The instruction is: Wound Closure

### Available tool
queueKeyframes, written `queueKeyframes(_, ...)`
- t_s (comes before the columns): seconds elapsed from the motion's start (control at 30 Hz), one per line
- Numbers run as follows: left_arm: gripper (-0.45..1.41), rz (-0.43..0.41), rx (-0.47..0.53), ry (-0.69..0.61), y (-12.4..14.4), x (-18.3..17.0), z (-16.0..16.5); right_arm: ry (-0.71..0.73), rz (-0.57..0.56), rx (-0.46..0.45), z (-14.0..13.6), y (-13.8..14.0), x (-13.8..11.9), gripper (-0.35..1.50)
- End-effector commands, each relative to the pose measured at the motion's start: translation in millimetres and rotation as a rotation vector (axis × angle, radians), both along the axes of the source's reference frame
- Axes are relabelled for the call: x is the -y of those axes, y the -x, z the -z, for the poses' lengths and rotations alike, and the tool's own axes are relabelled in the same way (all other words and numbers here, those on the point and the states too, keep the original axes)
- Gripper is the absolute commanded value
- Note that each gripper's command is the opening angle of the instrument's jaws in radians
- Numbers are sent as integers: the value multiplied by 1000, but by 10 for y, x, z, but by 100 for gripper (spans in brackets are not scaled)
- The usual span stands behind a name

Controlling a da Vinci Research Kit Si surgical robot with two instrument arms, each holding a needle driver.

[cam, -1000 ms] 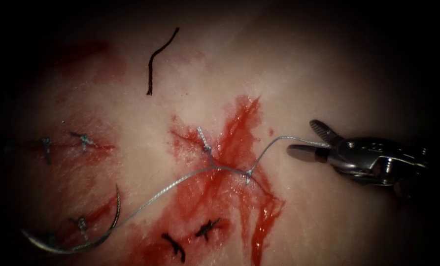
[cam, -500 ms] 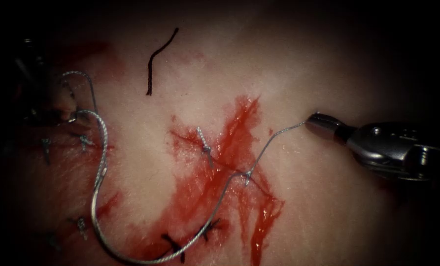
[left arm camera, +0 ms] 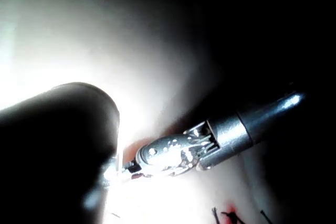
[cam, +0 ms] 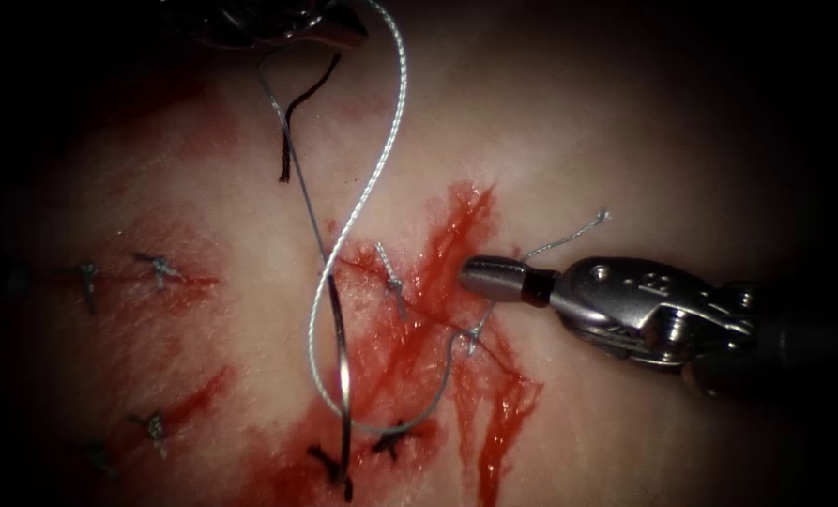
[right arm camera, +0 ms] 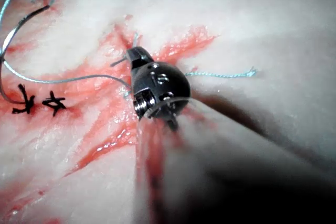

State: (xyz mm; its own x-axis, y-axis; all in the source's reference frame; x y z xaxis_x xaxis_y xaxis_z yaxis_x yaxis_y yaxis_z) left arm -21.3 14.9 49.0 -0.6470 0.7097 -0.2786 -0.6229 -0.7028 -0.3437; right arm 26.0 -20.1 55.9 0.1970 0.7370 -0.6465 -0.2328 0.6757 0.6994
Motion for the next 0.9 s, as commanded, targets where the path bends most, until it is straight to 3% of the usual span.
queueKeyframes(0.03,-45,6,3,8,7,-2,-9,-3,29,-35,-5,-18,9,-35)
queueKeyframes(0.2,-45,29,23,61,8,-7,-25,-24,185,-159,4,-35,31,-35)
queueKeyframes(0.37,-45,48,12,85,2,-15,-40,-23,268,-217,12,-49,44,-35)
queueKeyframes(0.5,-45,69,-55,126,-5,-20,-46,-34,310,-243,12,-47,49,-35)
queueKeyframes(0.9,-45,170,-110,170,-29,-37,-46,-60,263,-218,13,-50,54,-35)
